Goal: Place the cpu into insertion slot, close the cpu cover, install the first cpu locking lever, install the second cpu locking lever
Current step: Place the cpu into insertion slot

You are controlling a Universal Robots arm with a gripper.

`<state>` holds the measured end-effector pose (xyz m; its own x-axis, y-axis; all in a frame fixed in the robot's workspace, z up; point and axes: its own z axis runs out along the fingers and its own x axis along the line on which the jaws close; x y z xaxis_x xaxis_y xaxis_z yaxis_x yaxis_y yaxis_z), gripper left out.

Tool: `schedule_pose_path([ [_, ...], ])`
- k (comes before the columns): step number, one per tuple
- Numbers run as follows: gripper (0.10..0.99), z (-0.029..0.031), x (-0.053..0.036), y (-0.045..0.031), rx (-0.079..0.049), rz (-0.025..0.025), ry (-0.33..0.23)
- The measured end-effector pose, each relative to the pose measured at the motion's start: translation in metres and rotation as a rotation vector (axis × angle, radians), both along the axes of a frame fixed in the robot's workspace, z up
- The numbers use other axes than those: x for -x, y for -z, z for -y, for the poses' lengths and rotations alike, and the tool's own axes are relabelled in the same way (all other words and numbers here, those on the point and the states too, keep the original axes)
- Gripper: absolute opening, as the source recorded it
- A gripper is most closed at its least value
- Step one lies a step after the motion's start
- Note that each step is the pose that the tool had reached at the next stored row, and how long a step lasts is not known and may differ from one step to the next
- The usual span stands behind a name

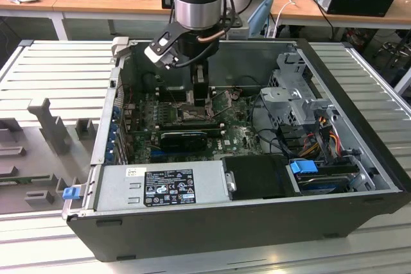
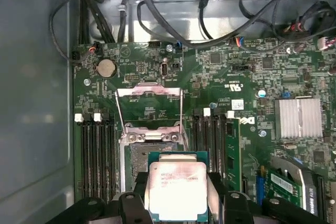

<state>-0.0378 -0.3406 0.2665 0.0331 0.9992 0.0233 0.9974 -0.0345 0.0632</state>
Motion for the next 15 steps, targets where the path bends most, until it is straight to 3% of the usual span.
schedule_pose_path([
  [3,0.525,-0.007,0.0,0.0123,0.0,-0.0001,-0.026],
  [7,0.525,-0.0108,0.0,0.0216,0.0,0.0,-0.042],
  [15,0.525,-0.0108,0.0001,0.0275,0.0,-0.0001,-0.042],
])
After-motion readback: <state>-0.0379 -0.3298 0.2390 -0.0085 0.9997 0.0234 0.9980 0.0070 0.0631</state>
